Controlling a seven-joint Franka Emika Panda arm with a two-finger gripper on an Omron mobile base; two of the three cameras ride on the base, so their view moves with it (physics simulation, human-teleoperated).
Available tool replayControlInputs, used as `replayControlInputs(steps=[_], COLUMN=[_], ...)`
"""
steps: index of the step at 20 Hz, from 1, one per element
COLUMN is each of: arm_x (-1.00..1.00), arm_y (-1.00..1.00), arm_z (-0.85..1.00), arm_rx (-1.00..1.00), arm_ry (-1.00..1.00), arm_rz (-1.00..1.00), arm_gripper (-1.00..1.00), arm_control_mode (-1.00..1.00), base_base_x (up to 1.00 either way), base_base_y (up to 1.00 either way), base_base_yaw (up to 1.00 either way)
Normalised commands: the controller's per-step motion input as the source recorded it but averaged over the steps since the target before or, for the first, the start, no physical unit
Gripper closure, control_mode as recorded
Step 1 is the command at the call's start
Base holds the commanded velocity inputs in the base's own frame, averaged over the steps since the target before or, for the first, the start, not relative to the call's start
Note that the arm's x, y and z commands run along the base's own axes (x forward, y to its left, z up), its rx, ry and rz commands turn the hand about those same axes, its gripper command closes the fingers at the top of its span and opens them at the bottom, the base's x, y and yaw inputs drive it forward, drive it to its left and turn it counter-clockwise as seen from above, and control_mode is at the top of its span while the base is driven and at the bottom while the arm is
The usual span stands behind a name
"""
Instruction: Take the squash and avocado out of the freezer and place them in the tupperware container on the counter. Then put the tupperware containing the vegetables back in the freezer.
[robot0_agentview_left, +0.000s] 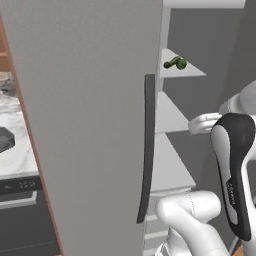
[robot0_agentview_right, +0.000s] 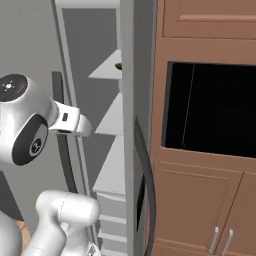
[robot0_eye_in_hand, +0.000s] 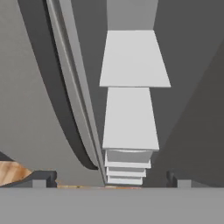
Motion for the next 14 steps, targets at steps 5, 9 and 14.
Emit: replayControlInputs(steps=[5,9,14], arm_x=[0.0,0.0,-0.17], arm_y=[0.0,0.0,-0.16], arm_z=[0.0,0.0,0.25], arm_rx=[0.0,0.0,0.0], arm_ry=[0.0,0.0,-0.17], arm_rz=[0.0,0.0,0.0], arm_gripper=[-1.0,-1.0,-1.0], arm_control_mode=[1.0,1.0,-1.0], base_base_x=[0.85,0.23,0.0], base_base_y=[-0.19,-0.14,0.0], base_base_yaw=[0.0,0.0,0.0])
